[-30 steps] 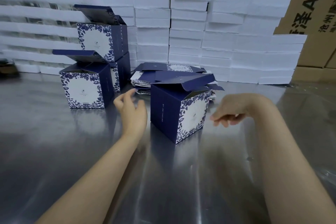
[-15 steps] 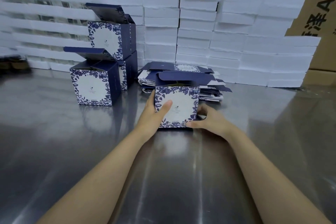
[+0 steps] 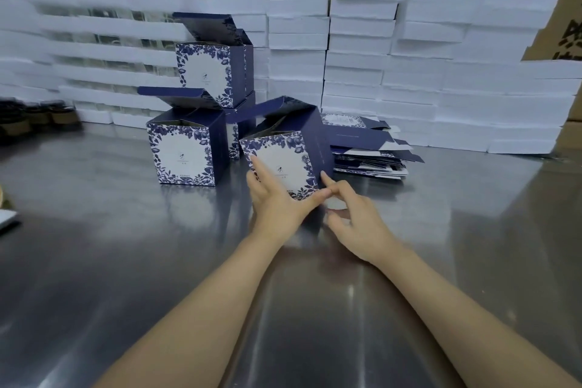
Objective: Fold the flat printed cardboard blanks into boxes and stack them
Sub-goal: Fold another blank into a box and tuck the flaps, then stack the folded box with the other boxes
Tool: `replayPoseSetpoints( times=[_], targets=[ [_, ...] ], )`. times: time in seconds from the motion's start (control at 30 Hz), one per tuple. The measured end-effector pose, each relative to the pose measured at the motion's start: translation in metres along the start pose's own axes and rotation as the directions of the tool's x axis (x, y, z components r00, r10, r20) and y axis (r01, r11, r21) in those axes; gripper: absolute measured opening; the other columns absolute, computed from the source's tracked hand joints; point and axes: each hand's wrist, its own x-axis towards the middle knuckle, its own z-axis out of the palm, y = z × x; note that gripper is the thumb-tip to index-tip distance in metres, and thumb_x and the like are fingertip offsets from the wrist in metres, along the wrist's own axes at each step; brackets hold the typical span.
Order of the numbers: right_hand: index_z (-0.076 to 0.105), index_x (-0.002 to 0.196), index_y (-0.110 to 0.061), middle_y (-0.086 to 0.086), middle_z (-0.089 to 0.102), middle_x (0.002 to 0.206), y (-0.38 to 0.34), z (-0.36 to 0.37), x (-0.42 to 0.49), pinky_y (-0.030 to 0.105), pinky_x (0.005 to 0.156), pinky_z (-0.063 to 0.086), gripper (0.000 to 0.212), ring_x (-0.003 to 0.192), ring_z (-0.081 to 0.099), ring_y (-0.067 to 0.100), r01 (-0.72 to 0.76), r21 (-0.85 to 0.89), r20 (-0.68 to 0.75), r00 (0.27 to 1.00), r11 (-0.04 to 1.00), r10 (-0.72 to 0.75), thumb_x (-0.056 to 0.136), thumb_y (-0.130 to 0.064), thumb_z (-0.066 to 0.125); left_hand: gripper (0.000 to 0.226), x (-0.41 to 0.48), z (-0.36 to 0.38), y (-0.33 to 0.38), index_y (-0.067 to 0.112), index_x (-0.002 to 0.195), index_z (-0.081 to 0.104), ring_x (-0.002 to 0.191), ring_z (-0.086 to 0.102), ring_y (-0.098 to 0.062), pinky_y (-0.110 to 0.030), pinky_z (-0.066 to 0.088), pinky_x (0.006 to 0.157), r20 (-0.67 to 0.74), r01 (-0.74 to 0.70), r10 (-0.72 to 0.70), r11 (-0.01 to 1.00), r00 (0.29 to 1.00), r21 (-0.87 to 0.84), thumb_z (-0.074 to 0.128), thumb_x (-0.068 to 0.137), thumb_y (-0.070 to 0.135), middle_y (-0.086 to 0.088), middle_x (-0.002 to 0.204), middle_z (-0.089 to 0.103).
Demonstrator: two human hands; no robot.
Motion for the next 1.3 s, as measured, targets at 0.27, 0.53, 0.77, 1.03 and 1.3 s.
replayPoseSetpoints(
  times=[0.27, 0.53, 0.77, 1.03, 1.3],
  targets=[
    [0.036, 0.093, -0.028, -0.025, 0.042, 0.146, -0.003, 0.002, -0.005, 0.042, 0.067, 0.060, 0.035, 0.104, 0.065, 0.039, 0.128, 0.166, -0.040, 0.992, 0.978, -0.123, 0.075, 0.002, 0.035, 0.134, 0.001, -0.018, 0.013, 0.015, 0.152, -0.013, 0.145, 0.006, -0.029, -0.049, 0.018, 0.118, -0.160, -0.230, 0.253, 0.962, 0.954, 0.149, 0.080, 0.065, 0.058, -0.020, 0.155, 0.003],
    [0.030, 0.086, -0.035, -0.035, 0.038, 0.144, 0.008, 0.000, 0.001, 0.031, 0.044, 0.039, 0.034, 0.083, 0.070, 0.033, 0.116, -0.044, -0.069, 0.991, 0.992, -0.119, 0.082, -0.004, 0.042, 0.120, 0.079, -0.101, 0.096, 0.015, 0.152, 0.008, 0.141, 0.022, -0.038, -0.053, 0.024, 0.115, -0.632, -0.345, 0.474, 0.880, 0.614, 0.326, 0.074, 0.064, 0.062, -0.025, 0.152, 0.016],
    [0.040, 0.083, -0.037, -0.028, 0.052, 0.132, 0.007, 0.001, 0.009, 0.017, 0.054, 0.042, 0.036, 0.092, 0.066, -0.002, 0.035, -0.060, -0.006, 0.999, 0.998, -0.036, 0.086, -0.002, 0.049, 0.120, 0.134, -0.153, 0.030, 0.011, 0.154, 0.003, 0.144, 0.013, -0.040, -0.049, 0.015, 0.118, -0.515, -0.079, 0.242, 0.945, 0.822, 0.318, 0.078, 0.070, 0.053, -0.027, 0.155, 0.008],
    [0.048, 0.085, -0.029, -0.010, 0.072, 0.097, 0.013, 0.004, 0.011, 0.016, 0.064, 0.046, 0.032, 0.118, 0.052, -0.011, 0.001, -0.081, -0.004, 1.000, 0.997, -0.001, 0.086, 0.003, 0.051, 0.110, 0.144, -0.124, -0.018, 0.009, 0.154, -0.005, 0.145, 0.009, -0.042, -0.053, 0.009, 0.119, -0.422, 0.035, 0.186, 0.885, 0.887, 0.464, 0.049, 0.083, 0.073, -0.029, 0.156, 0.002],
    [0.058, 0.076, -0.014, -0.007, 0.063, 0.082, 0.013, 0.003, 0.016, 0.011, 0.062, 0.036, 0.025, 0.070, 0.055, -0.001, 0.053, -0.289, -0.137, 0.986, 0.956, -0.096, 0.079, 0.010, 0.052, 0.055, 0.092, -0.066, 0.021, 0.010, 0.143, 0.035, 0.127, 0.037, -0.025, -0.051, 0.019, 0.112, -0.461, -0.217, 0.264, 0.964, 0.847, 0.153, 0.047, 0.095, 0.034, -0.006, 0.133, 0.052]
  ],
)
